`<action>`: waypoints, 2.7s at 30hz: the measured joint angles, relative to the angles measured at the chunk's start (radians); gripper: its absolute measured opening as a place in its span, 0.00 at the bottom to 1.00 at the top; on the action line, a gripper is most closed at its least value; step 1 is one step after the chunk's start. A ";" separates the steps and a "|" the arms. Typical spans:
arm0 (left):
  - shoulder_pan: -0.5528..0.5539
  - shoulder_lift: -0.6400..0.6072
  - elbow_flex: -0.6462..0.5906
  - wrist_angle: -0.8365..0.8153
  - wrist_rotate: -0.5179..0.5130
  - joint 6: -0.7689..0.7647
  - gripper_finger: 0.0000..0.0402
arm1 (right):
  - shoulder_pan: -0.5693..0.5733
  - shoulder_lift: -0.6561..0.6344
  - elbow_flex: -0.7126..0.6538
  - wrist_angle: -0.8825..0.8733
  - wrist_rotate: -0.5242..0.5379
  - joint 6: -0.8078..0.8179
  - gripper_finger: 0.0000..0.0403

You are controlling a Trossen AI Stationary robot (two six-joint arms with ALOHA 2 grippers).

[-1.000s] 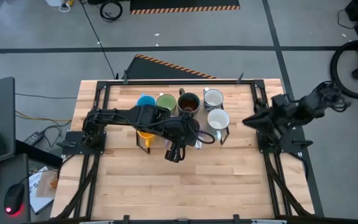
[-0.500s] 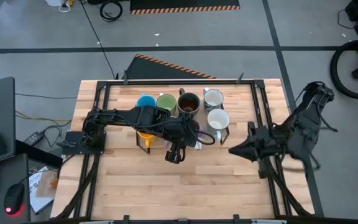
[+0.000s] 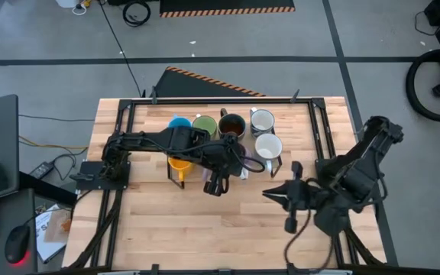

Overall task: Place coffee mugs
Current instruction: Put the right purple white cup on the shelf

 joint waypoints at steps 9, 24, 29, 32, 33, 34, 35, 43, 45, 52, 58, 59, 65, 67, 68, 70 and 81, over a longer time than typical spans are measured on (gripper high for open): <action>0.000 0.000 0.000 0.000 0.001 0.033 0.07 | -0.099 0.032 0.001 0.033 -0.065 0.014 0.38; 0.000 0.001 0.000 0.000 0.000 0.033 0.07 | -0.215 0.058 -0.053 0.071 -0.127 -0.017 0.48; 0.000 0.001 0.000 0.001 0.001 0.033 0.07 | -0.238 0.058 -0.086 0.135 -0.129 -0.018 0.46; 0.000 0.002 0.000 0.001 0.000 0.033 0.07 | -0.252 0.058 -0.102 0.192 -0.136 -0.024 0.45; 0.000 0.002 0.000 0.001 0.000 0.033 0.07 | -0.256 0.058 -0.109 0.208 -0.139 -0.029 0.44; 0.000 0.002 0.000 0.001 0.000 0.033 0.07 | -0.260 0.058 -0.115 0.225 -0.144 -0.036 0.43; 0.000 0.002 0.000 0.001 0.000 0.033 0.07 | -0.265 0.058 -0.117 0.240 -0.148 -0.036 0.41; 0.000 0.002 0.000 0.002 0.001 0.033 0.07 | -0.289 0.058 -0.117 0.263 -0.175 -0.035 0.24; 0.000 0.002 0.000 0.002 -0.001 0.033 0.07 | -0.294 0.058 -0.117 0.265 -0.200 -0.030 0.19; -0.001 0.002 0.000 0.013 -0.001 0.061 0.07 | -0.297 0.057 -0.117 0.267 -0.205 -0.016 0.13; -0.001 0.002 0.000 0.021 0.002 0.062 0.08 | -0.284 0.057 -0.117 0.267 -0.181 -0.001 0.13; -0.001 0.002 0.000 0.024 0.002 0.061 0.09 | -0.282 0.057 -0.117 0.267 -0.175 -0.001 0.13; -0.008 0.002 0.000 0.060 -0.002 0.104 0.19 | -0.277 0.058 -0.117 0.268 -0.175 0.000 0.13; -0.008 0.002 0.000 0.067 -0.004 0.117 0.23 | -0.277 0.058 -0.117 0.268 -0.182 0.002 0.13; -0.008 0.002 0.000 0.071 -0.003 0.119 0.26 | -0.277 0.058 -0.117 0.268 -0.183 0.002 0.13; -0.008 0.002 0.000 0.073 -0.001 0.119 0.31 | -0.277 0.058 -0.117 0.268 -0.186 0.007 0.13; -0.014 -0.038 0.000 0.008 0.004 0.126 0.46 | -0.277 0.058 -0.117 0.262 -0.191 0.008 0.13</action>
